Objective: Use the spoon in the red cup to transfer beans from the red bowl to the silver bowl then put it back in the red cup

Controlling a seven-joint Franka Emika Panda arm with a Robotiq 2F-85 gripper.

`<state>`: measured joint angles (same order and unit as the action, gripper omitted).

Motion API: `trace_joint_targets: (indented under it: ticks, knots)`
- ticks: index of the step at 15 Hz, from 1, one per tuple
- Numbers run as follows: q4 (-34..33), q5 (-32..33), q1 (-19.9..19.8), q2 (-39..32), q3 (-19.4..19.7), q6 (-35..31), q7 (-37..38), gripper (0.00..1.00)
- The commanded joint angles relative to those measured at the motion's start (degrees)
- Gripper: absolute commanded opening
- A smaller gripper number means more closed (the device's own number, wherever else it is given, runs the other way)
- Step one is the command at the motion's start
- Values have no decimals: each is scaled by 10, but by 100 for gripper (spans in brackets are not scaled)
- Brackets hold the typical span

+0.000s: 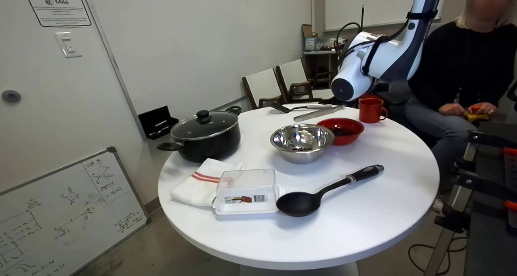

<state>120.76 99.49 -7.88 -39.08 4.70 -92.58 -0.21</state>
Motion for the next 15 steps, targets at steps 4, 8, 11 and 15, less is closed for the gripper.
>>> trace_joint_targets:
  ticks: [4, 8, 11, 15]
  knots:
    - [93, 52, -13, 105, -4, -60, 19, 3]
    - [130, 109, -17, 139, 1, -113, 42, 3]
    - [156, 138, -13, 149, -2, -121, 50, 3]
    - [187, 171, 4, 133, -16, -107, 72, 3]
